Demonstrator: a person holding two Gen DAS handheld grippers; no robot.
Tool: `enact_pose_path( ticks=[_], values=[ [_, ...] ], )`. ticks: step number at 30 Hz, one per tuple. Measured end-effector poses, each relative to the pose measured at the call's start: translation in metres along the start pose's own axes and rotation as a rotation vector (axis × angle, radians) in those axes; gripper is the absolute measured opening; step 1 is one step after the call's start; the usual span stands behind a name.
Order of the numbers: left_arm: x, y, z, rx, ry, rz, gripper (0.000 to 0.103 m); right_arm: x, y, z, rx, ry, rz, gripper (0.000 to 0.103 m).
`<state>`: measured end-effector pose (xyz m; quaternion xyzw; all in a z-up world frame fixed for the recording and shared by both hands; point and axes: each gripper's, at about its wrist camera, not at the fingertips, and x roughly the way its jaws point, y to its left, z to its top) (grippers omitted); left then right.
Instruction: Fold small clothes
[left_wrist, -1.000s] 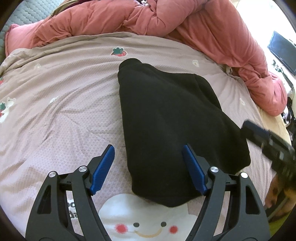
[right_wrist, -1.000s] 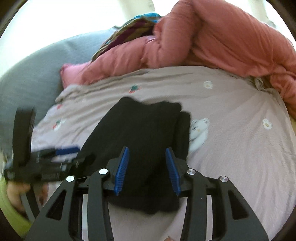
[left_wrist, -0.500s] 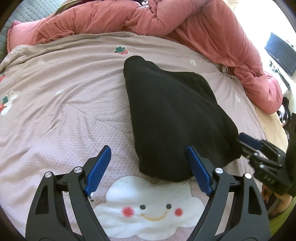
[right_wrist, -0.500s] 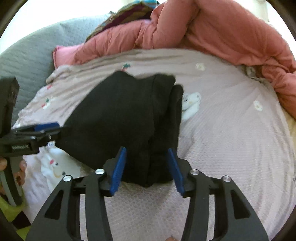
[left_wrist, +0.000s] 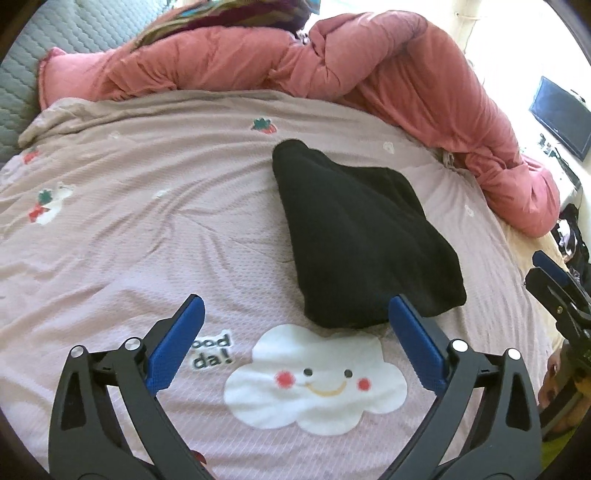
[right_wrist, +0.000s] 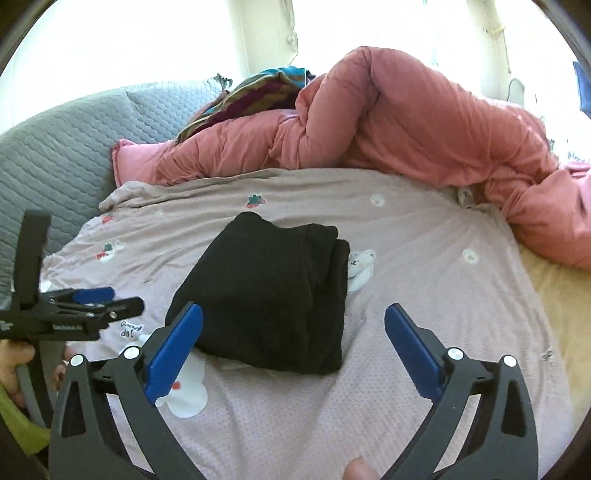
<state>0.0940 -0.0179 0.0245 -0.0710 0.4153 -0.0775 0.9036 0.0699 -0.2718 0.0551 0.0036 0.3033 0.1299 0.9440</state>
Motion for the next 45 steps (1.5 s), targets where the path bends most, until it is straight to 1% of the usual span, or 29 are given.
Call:
enact_pose_path(
  ticks=[1, 4, 7, 9, 12, 14, 18, 21, 25, 28, 33, 41, 45],
  values=[
    [-0.006, 0.001, -0.003, 0.005, -0.013, 0.006, 0.093, -0.005, 0.003, -0.001, -0.002, -0.004, -0.014, 0.098],
    [-0.020, 0.005, -0.011, 0.006, -0.043, 0.033, 0.093, -0.016, 0.011, -0.005, -0.006, -0.033, -0.021, 0.098],
    [-0.032, 0.008, -0.021, 0.003, -0.053, 0.031, 0.093, -0.024, 0.020, -0.011, -0.017, -0.055, -0.054, 0.098],
    [-0.039, 0.008, -0.028, 0.016, -0.060, 0.041, 0.093, -0.029, 0.026, -0.016, -0.017, -0.059, -0.050, 0.098],
    [-0.048, 0.007, -0.040, 0.028, -0.061, 0.045, 0.093, -0.034, 0.032, -0.024, -0.015, -0.068, -0.066, 0.098],
    [-0.052, 0.007, -0.046, 0.033, -0.058, 0.040, 0.093, -0.039, 0.035, -0.032, 0.001, -0.065, -0.060, 0.098],
    [-0.058, 0.008, -0.057, 0.024, -0.044, 0.030, 0.093, -0.049, 0.040, -0.048, 0.014, -0.066, -0.082, 0.098],
    [-0.056, 0.012, -0.063, 0.024, -0.024, 0.039, 0.093, -0.049, 0.043, -0.063, 0.032, -0.024, -0.085, 0.098],
    [-0.052, 0.013, -0.073, 0.019, 0.004, 0.032, 0.093, -0.039, 0.048, -0.078, 0.022, 0.045, -0.097, 0.098],
    [-0.050, 0.010, -0.076, 0.027, 0.017, 0.033, 0.093, -0.037, 0.051, -0.078, 0.017, 0.052, -0.094, 0.098],
    [-0.052, 0.008, -0.077, 0.030, 0.010, 0.039, 0.093, -0.038, 0.050, -0.075, 0.015, 0.043, -0.095, 0.098],
    [-0.051, 0.009, -0.077, 0.024, 0.015, 0.054, 0.093, -0.034, 0.049, -0.075, 0.024, 0.060, -0.093, 0.098],
    [-0.053, 0.009, -0.077, 0.024, 0.012, 0.055, 0.093, -0.035, 0.051, -0.074, 0.017, 0.053, -0.094, 0.098]
  ],
)
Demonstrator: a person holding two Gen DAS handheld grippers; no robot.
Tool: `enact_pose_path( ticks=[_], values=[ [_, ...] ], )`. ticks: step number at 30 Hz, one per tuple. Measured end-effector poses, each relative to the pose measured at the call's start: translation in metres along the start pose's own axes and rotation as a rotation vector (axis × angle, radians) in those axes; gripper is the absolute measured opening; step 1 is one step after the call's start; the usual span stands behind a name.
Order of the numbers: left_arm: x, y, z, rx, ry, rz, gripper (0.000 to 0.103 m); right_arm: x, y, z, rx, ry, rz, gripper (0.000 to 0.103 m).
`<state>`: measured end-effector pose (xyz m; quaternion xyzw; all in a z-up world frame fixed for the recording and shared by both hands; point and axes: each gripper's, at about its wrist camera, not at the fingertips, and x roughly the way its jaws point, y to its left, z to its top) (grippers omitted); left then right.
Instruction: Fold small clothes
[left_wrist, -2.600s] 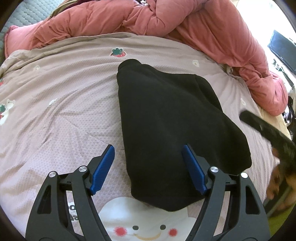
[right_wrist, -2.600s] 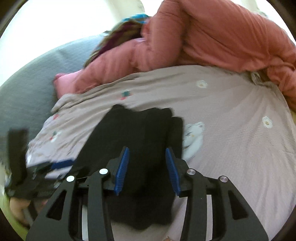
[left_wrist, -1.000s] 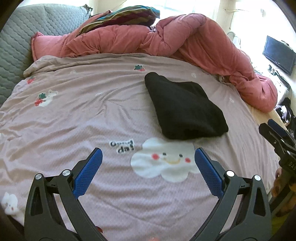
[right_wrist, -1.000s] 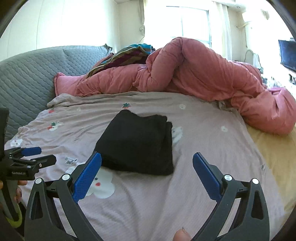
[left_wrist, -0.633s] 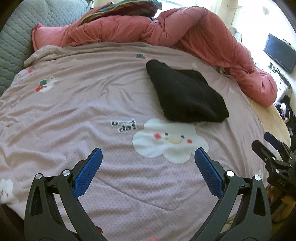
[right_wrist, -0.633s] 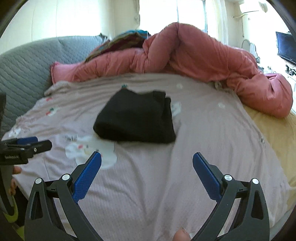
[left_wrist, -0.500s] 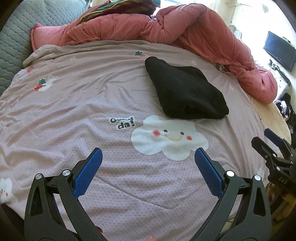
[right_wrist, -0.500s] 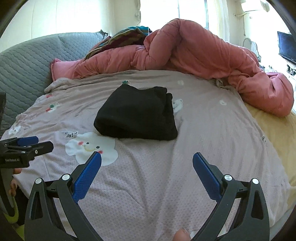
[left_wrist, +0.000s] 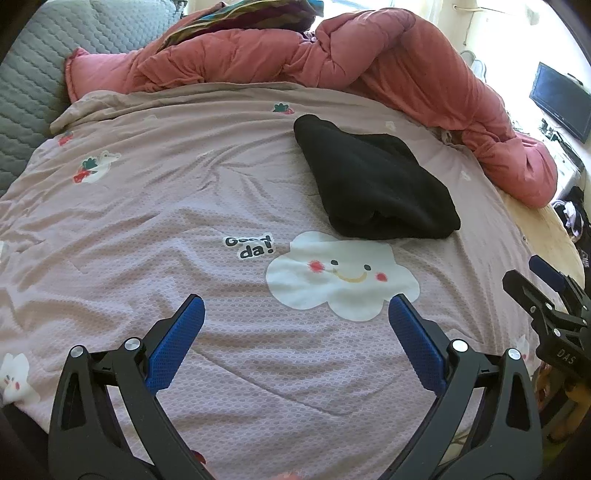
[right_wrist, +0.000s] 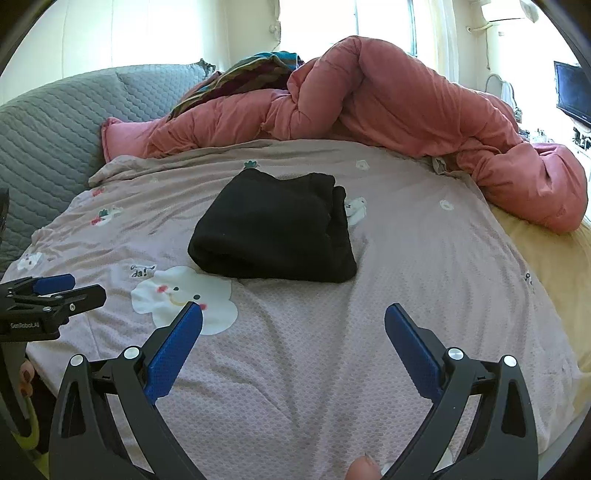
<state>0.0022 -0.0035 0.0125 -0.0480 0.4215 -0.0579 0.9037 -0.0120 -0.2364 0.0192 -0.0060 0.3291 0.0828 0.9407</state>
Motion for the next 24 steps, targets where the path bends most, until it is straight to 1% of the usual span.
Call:
enact_pose_path(
  ticks=[24],
  values=[
    [-0.0017, 0.0020, -0.0002, -0.005, 0.004, 0.022, 0.093, 0.0017, 0.0034, -0.0042, -0.004, 0.010, 0.008, 0.098]
  ],
)
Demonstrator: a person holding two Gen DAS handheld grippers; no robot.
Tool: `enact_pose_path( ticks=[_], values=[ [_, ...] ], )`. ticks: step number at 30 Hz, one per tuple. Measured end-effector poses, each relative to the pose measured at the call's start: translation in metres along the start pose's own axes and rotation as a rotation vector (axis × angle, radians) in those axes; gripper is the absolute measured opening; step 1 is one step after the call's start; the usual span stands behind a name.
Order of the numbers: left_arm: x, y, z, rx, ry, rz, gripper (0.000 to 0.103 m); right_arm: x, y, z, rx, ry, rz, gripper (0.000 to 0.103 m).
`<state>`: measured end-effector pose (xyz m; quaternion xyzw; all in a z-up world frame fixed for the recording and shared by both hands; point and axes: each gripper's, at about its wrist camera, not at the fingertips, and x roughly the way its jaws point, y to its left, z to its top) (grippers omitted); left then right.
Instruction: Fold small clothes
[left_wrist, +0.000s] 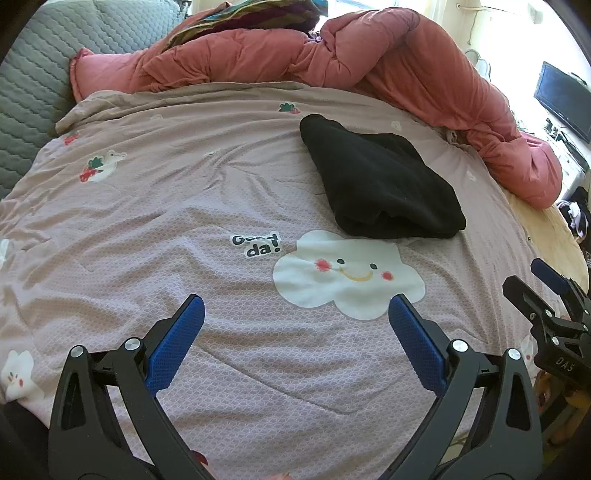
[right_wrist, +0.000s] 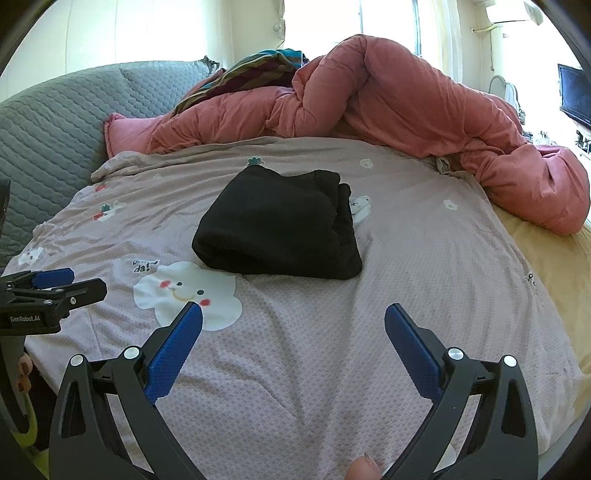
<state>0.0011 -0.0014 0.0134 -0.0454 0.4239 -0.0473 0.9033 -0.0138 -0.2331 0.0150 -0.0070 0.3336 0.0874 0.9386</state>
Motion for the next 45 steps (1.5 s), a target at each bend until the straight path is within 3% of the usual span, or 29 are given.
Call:
enact_pose_path(
  ticks=[30, 45],
  values=[
    [0.003, 0.002, -0.001, -0.002, 0.016, 0.055, 0.093, 0.004, -0.001, -0.002, -0.002, 0.011, -0.010, 0.098],
    [0.013, 0.013, 0.001, -0.032, 0.059, 0.129, 0.094, 0.005, -0.017, -0.004, 0.035, 0.010, -0.088, 0.098]
  ],
)
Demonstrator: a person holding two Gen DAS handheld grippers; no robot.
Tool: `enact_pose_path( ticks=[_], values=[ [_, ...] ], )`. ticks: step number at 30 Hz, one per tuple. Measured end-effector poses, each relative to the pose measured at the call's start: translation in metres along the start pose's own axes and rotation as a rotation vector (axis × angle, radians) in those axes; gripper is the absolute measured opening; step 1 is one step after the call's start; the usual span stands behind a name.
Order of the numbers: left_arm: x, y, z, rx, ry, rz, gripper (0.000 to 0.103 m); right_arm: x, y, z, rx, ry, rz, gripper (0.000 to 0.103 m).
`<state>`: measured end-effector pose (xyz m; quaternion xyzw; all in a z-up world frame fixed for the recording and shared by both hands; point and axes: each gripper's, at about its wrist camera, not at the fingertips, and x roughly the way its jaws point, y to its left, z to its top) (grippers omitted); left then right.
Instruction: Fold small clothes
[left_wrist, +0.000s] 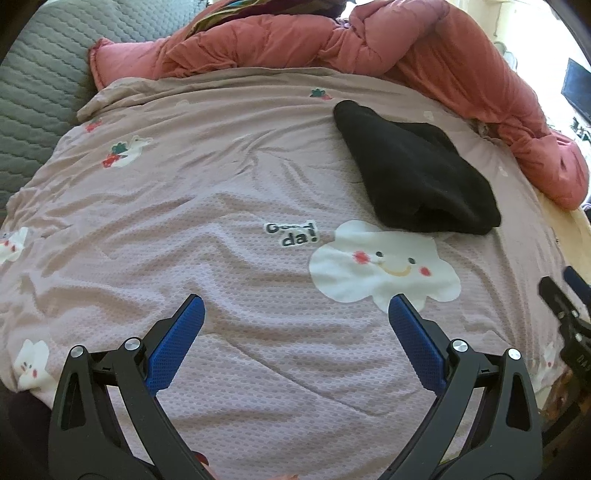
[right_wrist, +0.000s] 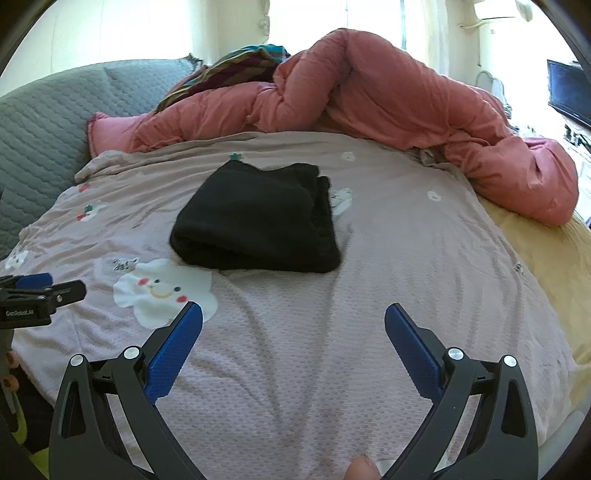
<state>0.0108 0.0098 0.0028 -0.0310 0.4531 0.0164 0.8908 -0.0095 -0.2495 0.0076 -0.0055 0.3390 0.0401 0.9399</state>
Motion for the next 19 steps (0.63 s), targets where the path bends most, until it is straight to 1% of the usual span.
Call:
enact_pose_path(
  ticks=[3, 6, 7, 9, 10, 12, 14, 15, 16, 18, 19],
  values=[
    [0.005, 0.005, 0.002, -0.016, 0.011, 0.028, 0.093, -0.003, -0.019, -0.002, 0.050, -0.013, -0.073, 0.098],
    [0.010, 0.013, 0.004, -0.033, 0.029, 0.029, 0.093, -0.008, -0.049, -0.006, 0.130, -0.013, -0.171, 0.098],
    [0.013, 0.018, 0.006, -0.046, 0.037, 0.021, 0.093, -0.011, -0.066, -0.009, 0.173, -0.008, -0.228, 0.098],
    [0.018, 0.033, 0.014, -0.074, 0.051, 0.008, 0.093, -0.019, -0.093, -0.015, 0.248, 0.005, -0.304, 0.098],
    [0.021, 0.041, 0.019, -0.096, 0.052, 0.002, 0.093, -0.025, -0.114, -0.021, 0.299, 0.006, -0.353, 0.098],
    [0.028, 0.073, 0.034, -0.164, 0.069, 0.003, 0.093, -0.037, -0.153, -0.032, 0.397, 0.033, -0.454, 0.098],
    [0.033, 0.101, 0.047, -0.209, 0.067, 0.027, 0.093, -0.056, -0.201, -0.052, 0.524, 0.059, -0.559, 0.098],
    [0.036, 0.125, 0.056, -0.233, 0.065, 0.063, 0.093, -0.065, -0.220, -0.061, 0.564, 0.064, -0.628, 0.098],
    [0.038, 0.142, 0.062, -0.256, 0.063, 0.092, 0.093, -0.077, -0.246, -0.076, 0.618, 0.083, -0.726, 0.098],
    [0.043, 0.179, 0.074, -0.299, 0.049, 0.142, 0.093, -0.095, -0.280, -0.100, 0.697, 0.108, -0.831, 0.098],
    [0.046, 0.200, 0.081, -0.319, 0.046, 0.182, 0.093, -0.104, -0.299, -0.116, 0.736, 0.130, -0.909, 0.098]
  ],
)
